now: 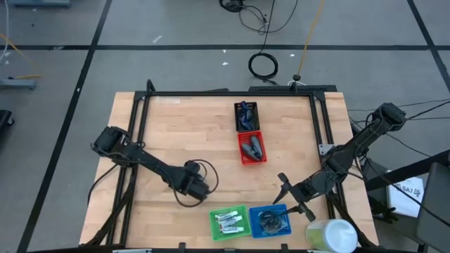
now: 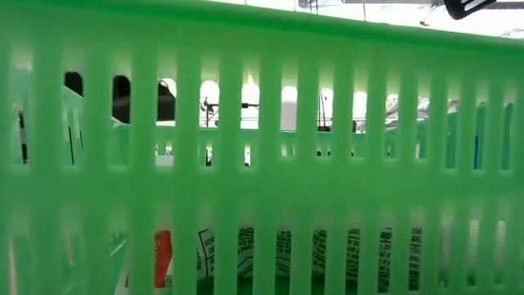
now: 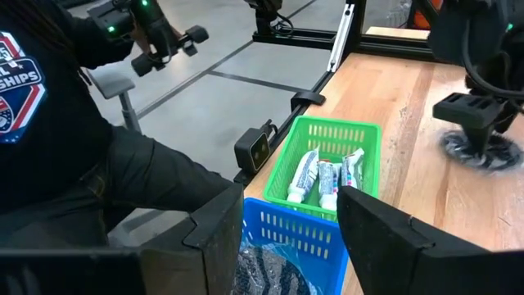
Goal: Pick & Place Travel size toiletries
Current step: Put the black hairbrush into the blue bin
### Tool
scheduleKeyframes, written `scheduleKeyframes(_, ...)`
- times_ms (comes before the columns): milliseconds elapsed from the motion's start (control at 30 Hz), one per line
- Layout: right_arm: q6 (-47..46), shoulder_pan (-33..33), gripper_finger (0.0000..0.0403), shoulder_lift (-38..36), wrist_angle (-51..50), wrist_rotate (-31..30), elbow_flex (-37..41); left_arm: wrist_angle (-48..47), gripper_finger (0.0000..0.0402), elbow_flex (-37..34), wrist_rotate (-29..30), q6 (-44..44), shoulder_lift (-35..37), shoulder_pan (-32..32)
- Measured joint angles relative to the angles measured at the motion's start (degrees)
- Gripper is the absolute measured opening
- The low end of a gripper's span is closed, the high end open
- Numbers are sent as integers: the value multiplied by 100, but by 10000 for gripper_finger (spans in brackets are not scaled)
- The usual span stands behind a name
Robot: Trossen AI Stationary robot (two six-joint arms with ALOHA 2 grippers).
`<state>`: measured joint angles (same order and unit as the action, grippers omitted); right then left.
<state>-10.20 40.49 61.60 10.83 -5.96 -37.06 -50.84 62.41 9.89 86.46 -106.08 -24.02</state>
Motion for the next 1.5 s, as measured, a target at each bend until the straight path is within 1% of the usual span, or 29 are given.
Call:
scheduleKeyframes(200, 0, 0, 187, 0, -2, 0, 0, -514, 227, 61, -92, 21, 125, 136)
scheduleKeyframes(333, -1, 0, 184, 0, -1, 0, 0, -958, 227, 264, 154, 162, 397, 153)
scheduleKeyframes(500, -49, 0, 184, 0, -43, 2, 0, -1388, 227, 291, 227, 725, 617, 104)
scheduleKeyframes(600, -98, 0, 187, 2, -80, 2, 0, -1350, 227, 190, 28, 821, 651, 107)
scheduleKeyframes(700, -105, 0, 186, 2, -98, 2, 0, -1007, 227, -75, -90, 811, 643, 119)
scheduleKeyframes(900, -99, 0, 184, 2, -105, 2, 0, 208, 227, -692, -400, 458, 688, 218)
scheduleKeyframes(1033, -105, 0, 186, 2, -112, 2, 0, 948, 227, -1113, -474, 359, 710, 326)
scheduleKeyframes(1100, -105, 0, 186, 2, -125, 2, 0, 1116, 227, -1215, -480, 288, 719, 366)
scheduleKeyframes(1267, -107, 0, 183, 2, -125, 2, 0, 1137, 225, -1237, -442, 64, 753, 403)
scheduleKeyframes(1367, -107, 0, 184, 2, -123, 2, 0, 1157, 203, -1257, -408, 17, 815, 403)
scheduleKeyframes(1500, -107, 0, 184, 2, -125, 2, 0, 1150, 137, -1280, -332, -66, 936, 403)
